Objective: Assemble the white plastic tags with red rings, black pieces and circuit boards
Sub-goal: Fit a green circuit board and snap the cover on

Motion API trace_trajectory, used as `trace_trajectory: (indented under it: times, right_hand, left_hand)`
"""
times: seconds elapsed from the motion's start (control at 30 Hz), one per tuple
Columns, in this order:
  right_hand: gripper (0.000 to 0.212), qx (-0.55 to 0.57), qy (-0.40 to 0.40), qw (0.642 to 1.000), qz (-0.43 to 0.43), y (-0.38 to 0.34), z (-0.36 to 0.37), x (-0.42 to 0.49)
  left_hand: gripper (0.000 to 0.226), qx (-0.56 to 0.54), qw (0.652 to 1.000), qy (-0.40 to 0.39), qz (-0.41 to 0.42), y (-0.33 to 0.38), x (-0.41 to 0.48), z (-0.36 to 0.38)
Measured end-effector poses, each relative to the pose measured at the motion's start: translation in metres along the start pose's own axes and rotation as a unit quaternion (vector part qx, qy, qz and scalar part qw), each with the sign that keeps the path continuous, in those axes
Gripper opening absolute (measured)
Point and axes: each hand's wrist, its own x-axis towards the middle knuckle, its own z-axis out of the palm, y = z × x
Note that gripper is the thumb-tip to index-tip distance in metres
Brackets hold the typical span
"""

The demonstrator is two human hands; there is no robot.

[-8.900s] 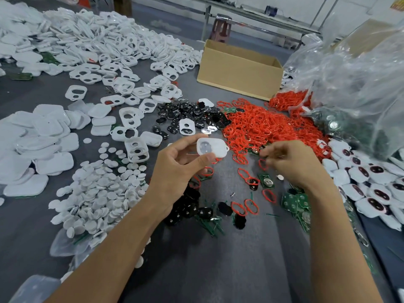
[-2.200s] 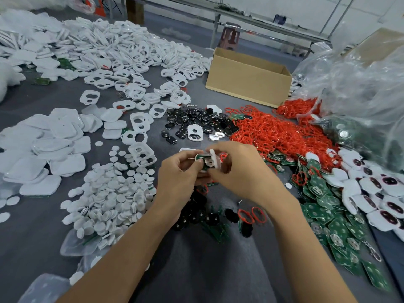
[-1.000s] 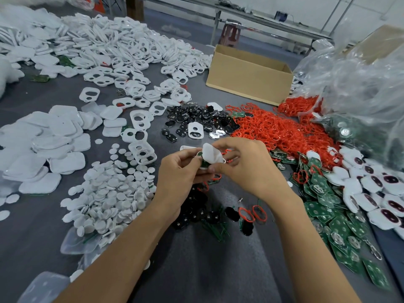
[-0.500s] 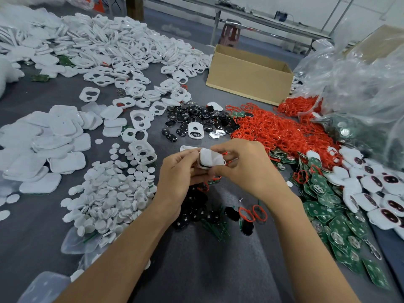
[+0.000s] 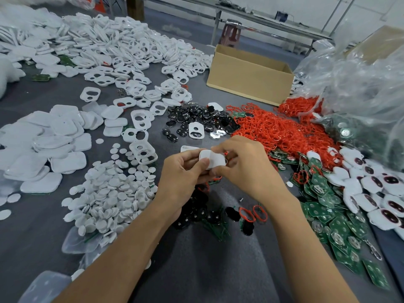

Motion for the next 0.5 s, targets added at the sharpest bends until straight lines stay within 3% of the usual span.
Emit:
trace_trajectory:
  times: [0.2, 0.4, 0.5]
  right_hand:
    - [0.04, 0.012, 0.005, 1.0, 0.003, -0.005, 0.004, 0.002]
    - [0.01, 0.154, -0.002, 0.986, 0.056, 0.002, 0.001, 0.001]
    - [0.012, 0.224, -0.025, 0.97, 0.096, 0.007, -0.001, 0.0]
  left_hand:
    - [0.017, 0.003, 1.0, 0.03, -0.006, 0.0, -0.002, 0.0]
    - [0.022, 0.014, 0.998, 0.025, 0.048, 0.001, -0.001, 0.001]
    - [0.027, 0.021, 0.998, 0.016, 0.061, 0.0, -0.002, 0.005]
